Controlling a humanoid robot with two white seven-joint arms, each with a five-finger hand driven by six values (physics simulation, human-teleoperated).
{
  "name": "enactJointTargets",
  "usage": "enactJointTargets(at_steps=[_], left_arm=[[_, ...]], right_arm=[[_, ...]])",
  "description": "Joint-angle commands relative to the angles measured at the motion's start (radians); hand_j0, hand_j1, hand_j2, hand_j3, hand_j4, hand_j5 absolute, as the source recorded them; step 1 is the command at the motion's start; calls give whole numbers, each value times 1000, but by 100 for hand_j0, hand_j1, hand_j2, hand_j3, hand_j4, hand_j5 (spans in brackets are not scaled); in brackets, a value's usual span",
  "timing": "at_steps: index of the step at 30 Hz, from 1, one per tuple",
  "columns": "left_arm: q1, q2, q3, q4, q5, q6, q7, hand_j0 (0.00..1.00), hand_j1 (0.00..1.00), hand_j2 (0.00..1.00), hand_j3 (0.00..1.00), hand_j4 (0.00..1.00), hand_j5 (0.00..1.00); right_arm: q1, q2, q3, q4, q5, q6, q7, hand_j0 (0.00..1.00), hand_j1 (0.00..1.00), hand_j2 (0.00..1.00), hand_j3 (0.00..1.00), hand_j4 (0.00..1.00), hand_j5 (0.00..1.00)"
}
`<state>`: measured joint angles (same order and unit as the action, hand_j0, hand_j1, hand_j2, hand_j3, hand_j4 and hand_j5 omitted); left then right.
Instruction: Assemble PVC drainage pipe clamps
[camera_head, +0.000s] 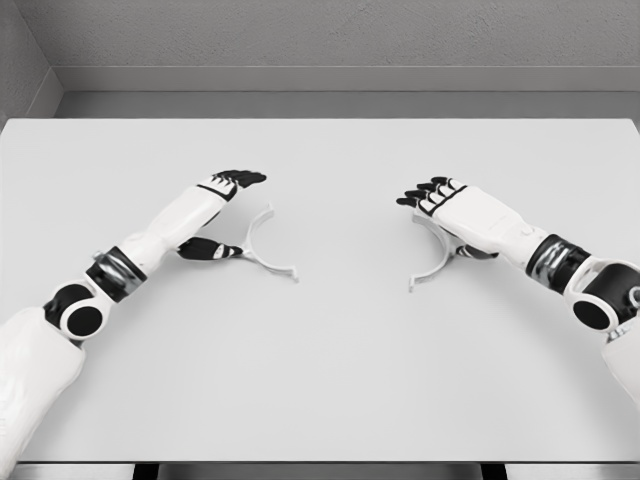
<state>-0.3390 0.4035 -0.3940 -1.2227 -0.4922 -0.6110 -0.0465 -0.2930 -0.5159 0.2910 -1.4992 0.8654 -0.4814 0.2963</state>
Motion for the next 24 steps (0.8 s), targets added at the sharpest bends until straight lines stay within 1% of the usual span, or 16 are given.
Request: enactJointTargets(at_steps=[1,5,7,9,11,13,16,19,24], left_arm=[[0,-12,0,-3,6,0,1,100,100,100,100,100,100],[3,-20,0,-4,-2,0,1,100,100,100,100,100,100],[-5,-12,7,2,0,0,1,100,100,100,100,100,100],[-6,-6,17,9,1,0,1,100,100,100,100,100,100],[-23,-5,18,14,1,0,1,100,100,100,100,100,100],[-37,-6,15,37,1,0,1,100,100,100,100,100,100],[-43,-14,10,43,0,0,1,100,100,100,100,100,100],[-55,-28,6,69,-2,0,1,100,100,100,100,100,100],[-55,-45,3,69,-2,0,1,100,100,100,100,100,100]], right_arm=[[0,1,8,4,-5,4,0,100,100,100,100,100,100],[-3,1,13,5,-5,6,0,100,100,100,100,100,100],[-3,1,14,5,-5,6,0,100,100,100,100,100,100],[-3,16,19,5,-5,12,0,100,100,100,100,100,100],[-5,17,20,4,-5,14,0,100,100,100,100,100,100],[-12,17,22,7,3,14,0,100,100,100,100,100,100],[-15,28,30,16,4,14,0,100,100,100,100,100,100],[-20,36,34,16,6,14,0,100,100,100,100,100,100],[-20,36,50,10,6,26,0,100,100,100,100,100,100]])
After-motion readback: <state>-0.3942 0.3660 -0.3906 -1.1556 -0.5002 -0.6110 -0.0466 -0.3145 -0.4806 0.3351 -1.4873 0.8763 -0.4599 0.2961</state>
